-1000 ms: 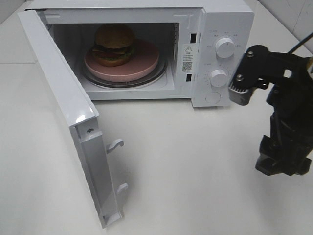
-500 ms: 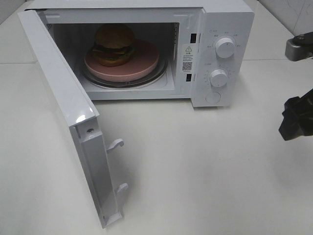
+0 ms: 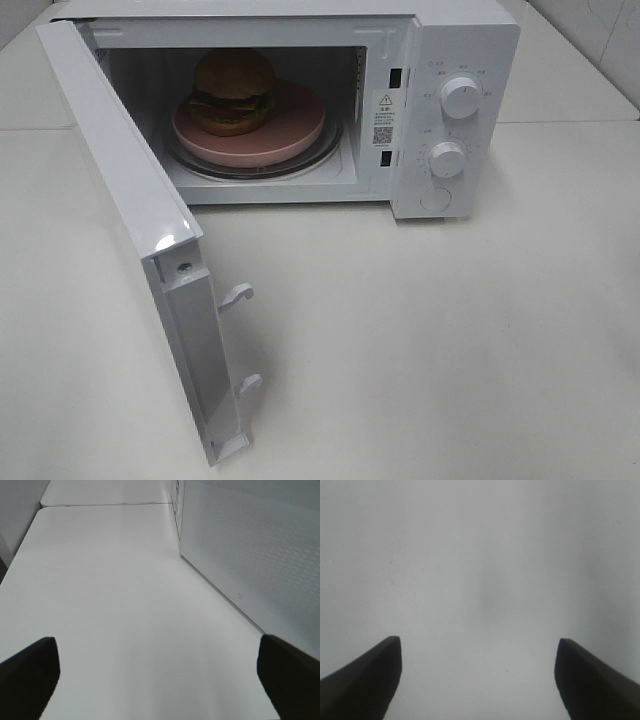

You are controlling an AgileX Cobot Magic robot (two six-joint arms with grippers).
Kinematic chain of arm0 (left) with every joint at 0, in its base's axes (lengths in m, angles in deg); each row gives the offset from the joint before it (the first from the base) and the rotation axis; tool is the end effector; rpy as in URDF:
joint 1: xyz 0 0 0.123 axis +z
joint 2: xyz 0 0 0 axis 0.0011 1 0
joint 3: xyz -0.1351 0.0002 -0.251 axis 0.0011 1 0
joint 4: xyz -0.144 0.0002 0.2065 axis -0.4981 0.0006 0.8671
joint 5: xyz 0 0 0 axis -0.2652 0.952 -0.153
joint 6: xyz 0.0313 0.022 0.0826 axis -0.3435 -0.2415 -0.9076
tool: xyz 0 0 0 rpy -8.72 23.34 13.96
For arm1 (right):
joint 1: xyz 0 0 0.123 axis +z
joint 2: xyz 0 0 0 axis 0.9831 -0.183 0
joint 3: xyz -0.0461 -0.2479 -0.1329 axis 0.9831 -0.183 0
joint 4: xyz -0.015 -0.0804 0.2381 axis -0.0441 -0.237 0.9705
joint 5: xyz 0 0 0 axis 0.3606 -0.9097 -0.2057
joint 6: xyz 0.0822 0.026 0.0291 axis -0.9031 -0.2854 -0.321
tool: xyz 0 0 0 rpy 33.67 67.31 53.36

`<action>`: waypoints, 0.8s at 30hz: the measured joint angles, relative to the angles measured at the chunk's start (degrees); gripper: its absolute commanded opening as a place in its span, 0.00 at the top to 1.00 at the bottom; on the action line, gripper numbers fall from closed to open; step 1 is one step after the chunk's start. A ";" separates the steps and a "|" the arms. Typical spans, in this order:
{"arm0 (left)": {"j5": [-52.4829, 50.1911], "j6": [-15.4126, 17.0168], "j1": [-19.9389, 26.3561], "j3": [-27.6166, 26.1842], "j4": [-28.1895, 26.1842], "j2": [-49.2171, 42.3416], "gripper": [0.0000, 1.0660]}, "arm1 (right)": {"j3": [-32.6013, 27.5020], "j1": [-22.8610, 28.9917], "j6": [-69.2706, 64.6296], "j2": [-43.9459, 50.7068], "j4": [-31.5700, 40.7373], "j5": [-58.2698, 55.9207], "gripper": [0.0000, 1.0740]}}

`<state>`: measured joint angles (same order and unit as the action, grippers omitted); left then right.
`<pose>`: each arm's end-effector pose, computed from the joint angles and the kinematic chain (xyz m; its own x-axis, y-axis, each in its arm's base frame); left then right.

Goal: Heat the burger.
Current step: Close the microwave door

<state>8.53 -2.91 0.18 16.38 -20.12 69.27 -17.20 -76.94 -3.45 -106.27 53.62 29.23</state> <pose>-0.0060 -0.0030 0.2795 -0.4396 0.0657 -0.8958 0.0578 0.9973 0.0448 0.2201 0.0037 0.2547 -0.9291 -0.0290 -0.3688 -0.0087 0.9984 -0.0566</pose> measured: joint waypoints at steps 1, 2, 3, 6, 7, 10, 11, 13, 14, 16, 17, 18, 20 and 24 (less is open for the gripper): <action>0.00 0.00 0.00 0.00 0.00 0.00 0.02 | 0.00 0.00 0.00 0.00 0.00 0.00 0.31; 0.00 0.00 0.00 0.00 0.00 0.00 0.02 | 0.00 0.00 0.06 2.35 0.00 -1.32 0.31; 0.00 0.00 0.00 0.00 0.00 0.00 0.02 | 0.00 0.00 0.06 3.84 0.00 -1.89 0.31; 0.00 0.00 0.00 0.00 0.00 0.00 0.02 | -0.11 0.00 0.06 8.48 0.00 -2.81 0.31; 0.00 0.00 0.00 0.00 0.00 0.00 0.02 | -0.97 0.00 0.17 12.26 0.69 -2.86 0.31; 0.00 0.00 0.00 0.00 0.00 0.00 0.02 | -3.21 0.00 1.43 17.30 3.04 -2.98 0.31; 0.00 0.00 0.00 0.00 0.00 0.00 0.02 | -3.21 0.00 1.43 17.30 3.04 -2.98 0.31; 0.00 0.00 0.00 0.00 0.00 0.00 0.02 | -5.39 0.00 3.95 22.98 6.82 -4.41 0.31; 0.00 0.00 0.00 0.00 0.00 0.00 0.02 | -5.39 0.00 3.95 22.98 6.82 -4.41 0.31; 0.00 0.00 0.00 0.00 0.00 0.00 0.02 | -6.93 0.00 6.99 27.90 9.34 -7.05 0.31; 0.00 0.00 0.00 0.00 0.00 0.00 0.02 | -6.93 0.00 6.99 27.90 9.34 -7.05 0.31; 0.00 0.00 0.00 0.00 0.00 0.00 0.02 | -7.73 0.00 8.19 30.88 9.45 -8.65 0.31; 0.00 0.00 0.00 0.00 0.00 0.00 0.02 | -8.31 0.00 8.54 32.43 9.45 -9.11 0.31; 0.00 0.00 0.00 0.00 0.00 0.00 0.02 | -11.12 0.00 8.54 39.42 9.45 -9.57 0.31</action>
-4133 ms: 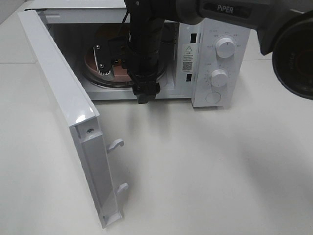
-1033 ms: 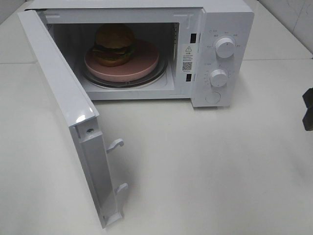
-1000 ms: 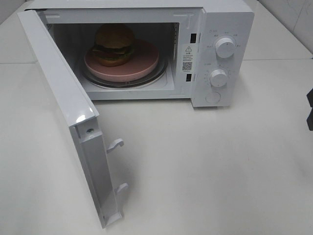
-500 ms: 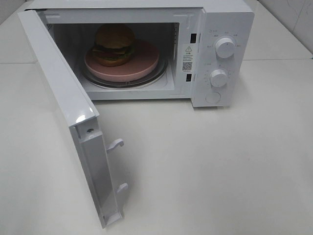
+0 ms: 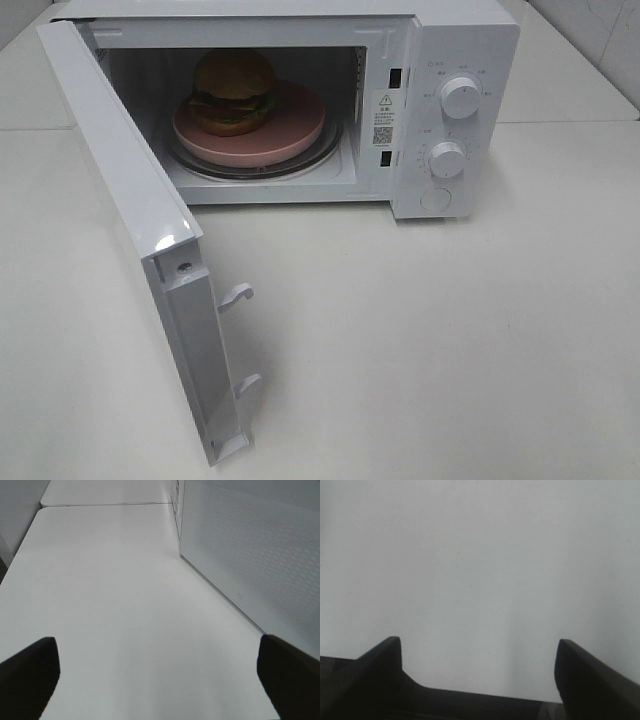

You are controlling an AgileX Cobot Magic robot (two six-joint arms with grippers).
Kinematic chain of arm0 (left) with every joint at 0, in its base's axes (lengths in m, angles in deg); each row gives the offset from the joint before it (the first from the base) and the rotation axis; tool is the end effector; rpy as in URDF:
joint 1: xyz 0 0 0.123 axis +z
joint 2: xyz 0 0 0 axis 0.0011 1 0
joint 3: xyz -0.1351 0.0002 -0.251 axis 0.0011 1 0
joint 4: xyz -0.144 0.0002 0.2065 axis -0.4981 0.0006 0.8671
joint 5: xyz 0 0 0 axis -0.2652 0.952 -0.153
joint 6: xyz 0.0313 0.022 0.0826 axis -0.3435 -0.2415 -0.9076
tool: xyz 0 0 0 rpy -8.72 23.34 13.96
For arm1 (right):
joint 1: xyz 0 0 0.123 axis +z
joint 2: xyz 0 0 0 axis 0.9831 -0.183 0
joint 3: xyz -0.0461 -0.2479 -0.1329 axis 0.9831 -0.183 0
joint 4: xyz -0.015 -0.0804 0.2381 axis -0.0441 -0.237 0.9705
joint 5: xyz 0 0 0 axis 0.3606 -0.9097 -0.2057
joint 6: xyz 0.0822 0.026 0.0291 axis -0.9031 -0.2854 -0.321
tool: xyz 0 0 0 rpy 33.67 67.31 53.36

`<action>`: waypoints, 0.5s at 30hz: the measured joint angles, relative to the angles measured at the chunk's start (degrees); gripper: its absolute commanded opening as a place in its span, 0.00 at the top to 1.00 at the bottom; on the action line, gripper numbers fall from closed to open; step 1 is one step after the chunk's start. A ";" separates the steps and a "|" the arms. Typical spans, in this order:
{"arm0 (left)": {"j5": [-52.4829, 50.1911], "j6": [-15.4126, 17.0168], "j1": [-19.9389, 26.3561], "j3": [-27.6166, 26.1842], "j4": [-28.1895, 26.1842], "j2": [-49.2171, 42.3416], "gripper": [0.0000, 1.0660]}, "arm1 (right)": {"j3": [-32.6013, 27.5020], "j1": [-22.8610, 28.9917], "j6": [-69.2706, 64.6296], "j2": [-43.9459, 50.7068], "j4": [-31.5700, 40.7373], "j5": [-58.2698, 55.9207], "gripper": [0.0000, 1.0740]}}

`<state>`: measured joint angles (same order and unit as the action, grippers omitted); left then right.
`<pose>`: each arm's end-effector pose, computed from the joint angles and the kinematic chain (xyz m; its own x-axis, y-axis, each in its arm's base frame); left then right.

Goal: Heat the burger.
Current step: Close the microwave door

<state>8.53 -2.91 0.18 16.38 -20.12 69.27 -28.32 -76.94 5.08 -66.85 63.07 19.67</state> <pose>-0.0060 -0.0030 0.2795 -0.4396 0.0657 -0.8958 0.0578 0.9973 0.0448 0.0815 0.0096 0.2933 -0.7579 -0.0724 -0.6484 -0.1165 0.9929 0.0253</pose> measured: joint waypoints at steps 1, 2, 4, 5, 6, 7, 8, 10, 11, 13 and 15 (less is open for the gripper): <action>0.00 0.00 0.00 0.00 0.00 0.00 0.02 | 0.00 0.00 0.00 0.00 0.00 0.00 0.31; 0.00 0.00 0.00 0.00 0.00 0.00 0.02 | -0.57 0.00 0.00 1.55 0.00 -0.23 0.31; 0.00 0.00 0.00 0.00 0.00 0.00 0.02 | -1.55 0.00 0.00 4.47 -0.06 -0.92 0.31; 0.00 0.00 0.00 0.00 0.00 0.00 0.02 | -2.41 0.00 0.00 7.39 -0.52 -2.01 0.31; 0.00 0.00 0.00 0.00 0.00 0.00 0.02 | -2.81 0.00 0.00 9.05 -0.80 -2.29 0.31; 0.00 0.00 0.00 0.00 0.00 0.00 0.02 | -2.81 0.00 0.00 9.05 -0.80 -2.29 0.31; 0.00 0.00 0.00 0.00 0.00 0.00 0.02 | -3.84 0.00 0.00 12.26 -1.20 -2.52 0.31; 0.00 0.00 0.00 0.00 0.00 0.00 0.02 | -4.13 0.00 0.00 13.52 -1.43 -2.58 0.31; 0.00 0.00 0.00 0.00 0.00 0.00 0.02 | -4.13 0.00 0.00 16.16 -1.60 -2.58 0.31; 0.00 0.00 0.00 0.00 0.00 0.00 0.02 | -4.13 0.00 0.00 17.53 -1.60 -2.58 0.31; 0.00 0.00 0.00 0.00 0.00 0.00 0.02 | -4.13 0.00 0.00 20.23 -1.60 -2.58 0.31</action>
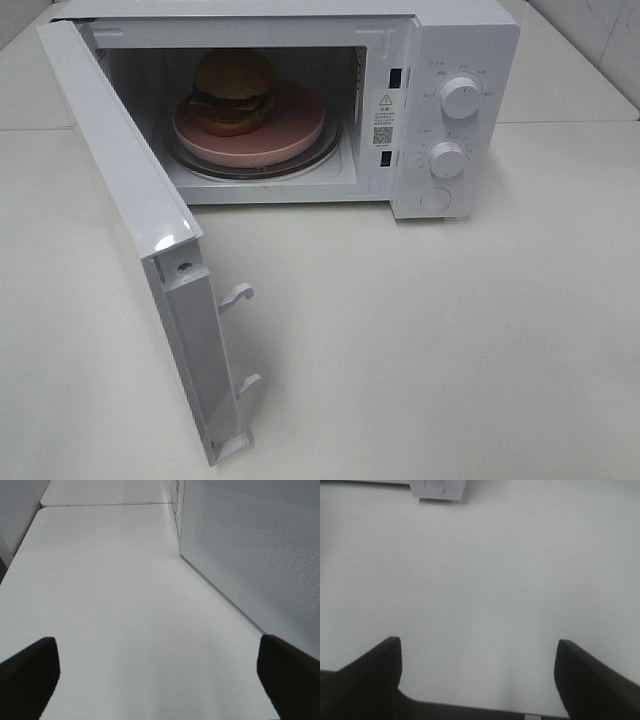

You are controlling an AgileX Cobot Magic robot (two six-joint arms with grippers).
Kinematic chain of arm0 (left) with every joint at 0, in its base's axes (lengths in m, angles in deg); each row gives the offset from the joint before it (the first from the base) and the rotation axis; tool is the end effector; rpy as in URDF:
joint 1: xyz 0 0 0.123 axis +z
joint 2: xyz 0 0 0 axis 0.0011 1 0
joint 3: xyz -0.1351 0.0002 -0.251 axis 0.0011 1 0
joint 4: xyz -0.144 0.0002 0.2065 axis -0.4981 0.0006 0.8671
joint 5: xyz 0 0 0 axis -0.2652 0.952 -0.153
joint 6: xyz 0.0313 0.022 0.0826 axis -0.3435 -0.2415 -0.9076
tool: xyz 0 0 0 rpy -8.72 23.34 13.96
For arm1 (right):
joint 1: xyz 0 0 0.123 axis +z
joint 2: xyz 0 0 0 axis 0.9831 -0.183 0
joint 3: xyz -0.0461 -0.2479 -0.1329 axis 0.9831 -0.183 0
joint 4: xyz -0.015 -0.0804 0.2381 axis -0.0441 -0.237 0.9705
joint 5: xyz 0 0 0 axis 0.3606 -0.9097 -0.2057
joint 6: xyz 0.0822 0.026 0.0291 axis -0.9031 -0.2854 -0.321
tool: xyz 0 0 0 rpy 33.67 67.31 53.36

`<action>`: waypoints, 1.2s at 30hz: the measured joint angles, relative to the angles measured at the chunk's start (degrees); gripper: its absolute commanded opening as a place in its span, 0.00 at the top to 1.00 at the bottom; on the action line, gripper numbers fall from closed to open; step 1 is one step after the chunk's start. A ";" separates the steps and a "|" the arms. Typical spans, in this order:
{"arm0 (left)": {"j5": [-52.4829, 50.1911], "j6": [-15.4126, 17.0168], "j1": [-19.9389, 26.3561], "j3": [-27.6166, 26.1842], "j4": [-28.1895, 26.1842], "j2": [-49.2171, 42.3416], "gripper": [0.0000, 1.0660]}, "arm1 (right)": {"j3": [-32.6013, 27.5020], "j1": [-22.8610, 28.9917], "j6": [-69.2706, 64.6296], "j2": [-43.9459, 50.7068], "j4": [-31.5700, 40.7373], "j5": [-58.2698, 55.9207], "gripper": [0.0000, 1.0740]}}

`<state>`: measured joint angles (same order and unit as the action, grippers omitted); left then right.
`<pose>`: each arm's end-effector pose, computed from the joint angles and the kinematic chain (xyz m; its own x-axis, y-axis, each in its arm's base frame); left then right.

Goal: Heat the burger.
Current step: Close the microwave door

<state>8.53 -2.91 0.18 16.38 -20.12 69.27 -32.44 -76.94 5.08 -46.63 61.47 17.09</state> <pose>-0.0060 -0.0030 0.2795 -0.4396 0.0657 -0.8958 0.0578 0.9973 0.0448 0.0216 0.0049 0.2867 -0.5850 -0.0814 -0.8069 -0.1119 0.9935 -0.0191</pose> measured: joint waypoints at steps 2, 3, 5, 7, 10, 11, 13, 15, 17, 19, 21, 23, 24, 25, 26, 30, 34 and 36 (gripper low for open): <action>0.00 0.00 0.00 0.00 0.00 0.00 0.02 | 0.00 0.00 0.00 3.32 -0.06 0.00 0.31; 0.00 0.00 0.00 0.00 0.00 0.00 0.02 | 0.00 0.00 0.00 3.32 -0.06 0.00 0.31; 0.00 0.00 0.00 0.00 0.00 0.00 0.02 | 0.00 0.00 0.00 5.04 -0.11 0.00 0.31; 0.00 0.00 0.00 0.00 0.00 0.00 0.02 | 0.00 0.00 0.00 7.28 -0.23 0.06 0.31; 0.00 0.00 0.00 0.00 0.00 0.00 0.02 | -0.11 0.00 0.00 9.45 -0.52 0.06 0.31; 0.00 0.00 0.00 0.00 0.00 0.00 0.02 | -0.11 0.00 0.00 10.26 -0.63 0.00 0.31; 0.00 0.00 0.00 0.00 0.00 0.00 0.02 | -0.11 0.00 0.00 11.17 -1.38 -0.11 0.31; 0.00 0.00 0.00 0.00 0.00 0.00 0.02 | -0.11 0.00 0.00 11.29 -1.72 -0.29 0.30; 0.00 0.00 0.00 0.00 0.00 0.00 0.02 | -0.11 0.00 0.00 11.29 -2.18 -0.80 0.25; 0.00 0.00 0.00 0.00 0.00 0.00 0.02 | -0.11 0.00 0.00 11.29 -2.18 -0.80 0.19; 0.00 0.00 0.00 0.00 0.00 0.00 0.02 | -0.11 0.00 0.00 11.29 -2.29 -0.80 0.15; 0.00 0.00 0.00 0.00 0.00 0.00 0.02 | -0.11 0.00 0.00 11.29 -2.35 -0.80 0.08; 0.00 0.00 0.00 0.00 0.00 0.00 0.02 | -0.11 0.00 0.00 11.29 -2.46 -0.86 0.06; 0.00 0.00 0.00 0.00 0.00 0.00 0.02 | -0.11 0.00 0.00 11.29 -2.46 -0.86 0.06; 0.00 0.00 0.00 0.00 0.00 0.00 0.02 | -0.11 0.00 0.00 11.29 -2.46 -0.86 0.06; 0.00 0.00 0.00 0.00 0.00 0.00 0.02 | -0.11 0.00 -1.15 11.29 -2.86 -0.86 0.06; 0.00 0.00 0.00 0.00 0.00 0.00 0.02 | -0.11 0.00 -1.55 11.29 -3.44 -0.86 0.06; 0.00 0.00 0.00 0.00 0.00 0.00 0.02 | -0.11 0.00 -2.35 11.29 -3.90 -0.86 0.06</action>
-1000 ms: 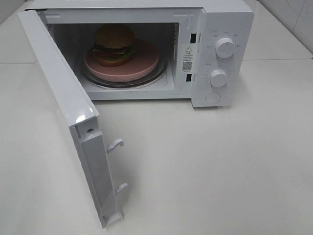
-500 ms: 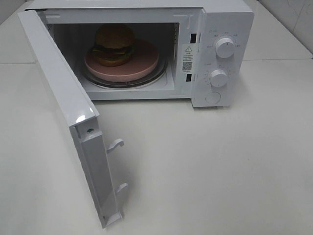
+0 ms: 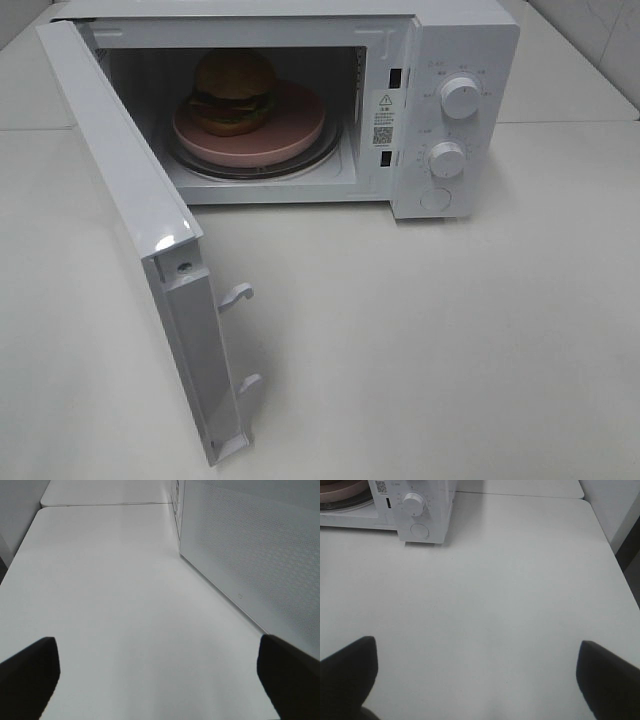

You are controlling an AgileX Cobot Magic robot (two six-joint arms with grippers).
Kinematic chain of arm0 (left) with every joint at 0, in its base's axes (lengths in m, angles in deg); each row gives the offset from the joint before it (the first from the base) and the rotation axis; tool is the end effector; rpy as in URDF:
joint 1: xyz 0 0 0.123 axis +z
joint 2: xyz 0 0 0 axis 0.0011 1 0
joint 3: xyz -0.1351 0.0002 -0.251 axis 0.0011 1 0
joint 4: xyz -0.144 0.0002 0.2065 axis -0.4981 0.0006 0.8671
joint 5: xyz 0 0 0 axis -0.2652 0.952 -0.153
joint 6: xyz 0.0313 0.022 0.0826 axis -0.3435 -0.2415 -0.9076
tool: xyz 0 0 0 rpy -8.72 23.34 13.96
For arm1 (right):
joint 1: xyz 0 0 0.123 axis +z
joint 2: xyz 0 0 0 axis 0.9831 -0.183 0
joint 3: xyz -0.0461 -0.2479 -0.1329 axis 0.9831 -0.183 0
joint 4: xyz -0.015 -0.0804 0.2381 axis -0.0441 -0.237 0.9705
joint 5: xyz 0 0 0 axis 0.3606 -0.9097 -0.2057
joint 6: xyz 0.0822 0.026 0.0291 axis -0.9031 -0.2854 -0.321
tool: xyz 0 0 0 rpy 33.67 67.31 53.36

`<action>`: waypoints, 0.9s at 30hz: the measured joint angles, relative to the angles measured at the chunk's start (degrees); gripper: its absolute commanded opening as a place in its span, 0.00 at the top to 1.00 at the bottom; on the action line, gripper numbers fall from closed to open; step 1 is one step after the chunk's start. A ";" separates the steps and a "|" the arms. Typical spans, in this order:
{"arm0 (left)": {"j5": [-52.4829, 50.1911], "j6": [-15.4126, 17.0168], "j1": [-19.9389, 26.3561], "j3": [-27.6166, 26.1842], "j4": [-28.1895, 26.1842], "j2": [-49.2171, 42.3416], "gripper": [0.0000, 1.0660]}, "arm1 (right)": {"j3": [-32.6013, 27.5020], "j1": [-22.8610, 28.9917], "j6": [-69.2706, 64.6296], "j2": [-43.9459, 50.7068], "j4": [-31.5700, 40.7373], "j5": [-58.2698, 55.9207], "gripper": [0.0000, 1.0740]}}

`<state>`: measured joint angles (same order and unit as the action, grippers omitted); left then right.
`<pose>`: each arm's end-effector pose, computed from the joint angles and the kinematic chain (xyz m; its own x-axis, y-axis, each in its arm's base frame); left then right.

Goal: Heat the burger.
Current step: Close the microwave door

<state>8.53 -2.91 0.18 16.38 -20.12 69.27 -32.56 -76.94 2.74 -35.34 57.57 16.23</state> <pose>-0.0060 -0.0030 0.2795 -0.4396 0.0657 -0.8958 0.0578 0.9973 0.0448 -0.0109 -0.0019 0.2859 -0.4351 -0.0667 -0.8979 -0.0503 0.9975 -0.0497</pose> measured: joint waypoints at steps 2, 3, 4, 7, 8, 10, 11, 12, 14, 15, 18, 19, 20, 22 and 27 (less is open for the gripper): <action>0.00 0.00 0.00 0.00 0.00 0.00 0.02 | 0.00 0.00 -0.63 0.00 -0.86 0.00 0.06; 0.00 0.00 0.00 0.00 0.00 0.00 0.02 | 0.00 0.00 -0.63 0.00 -1.15 0.06 0.07; 0.00 0.00 0.00 0.00 0.00 0.00 0.02 | 0.00 0.00 -0.63 0.00 -1.15 0.06 0.07; 0.00 0.00 0.00 0.00 0.00 0.00 0.02 | 0.00 0.00 -0.57 0.00 -1.38 0.17 0.08; 0.00 0.00 0.00 0.00 0.00 0.00 0.02 | 0.00 0.00 -0.52 0.00 -0.69 0.97 0.08; 0.00 0.00 0.00 0.00 0.00 0.00 0.02 | -0.92 0.00 -1.20 0.00 0.57 3.67 0.09; 0.00 0.00 0.00 0.00 0.00 0.00 0.02 | -0.92 0.00 -1.20 0.00 0.57 3.67 0.09; 0.00 0.00 0.00 0.00 0.00 0.00 0.02 | -1.20 0.00 -1.60 0.00 0.63 4.18 0.10; 0.00 0.00 0.00 0.00 0.00 0.00 0.02 | -1.49 0.00 -1.72 0.00 0.57 4.47 0.10; 0.00 0.00 0.00 0.00 0.00 0.00 0.02 | -1.66 0.00 -1.78 0.00 0.52 4.47 0.10; 0.00 0.00 0.00 0.00 0.00 0.00 0.02 | -1.72 0.00 -1.78 0.00 0.52 4.47 0.12; 0.00 0.00 0.00 0.00 0.00 0.00 0.02 | -1.72 0.00 -1.78 0.00 0.52 4.47 0.12; 0.00 0.00 0.00 0.00 0.00 0.00 0.02 | -1.72 0.00 -1.78 0.00 0.52 4.47 0.14; 0.00 0.00 0.00 0.00 0.00 0.00 0.02 | -1.72 0.00 -1.78 0.00 0.52 4.47 0.18; 0.00 0.00 0.00 0.00 0.00 0.00 0.02 | -1.72 0.00 -1.78 0.00 0.52 4.47 0.33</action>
<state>8.53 -2.91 0.18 16.38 -20.12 69.27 -34.28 -76.94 0.96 -35.34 58.09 20.70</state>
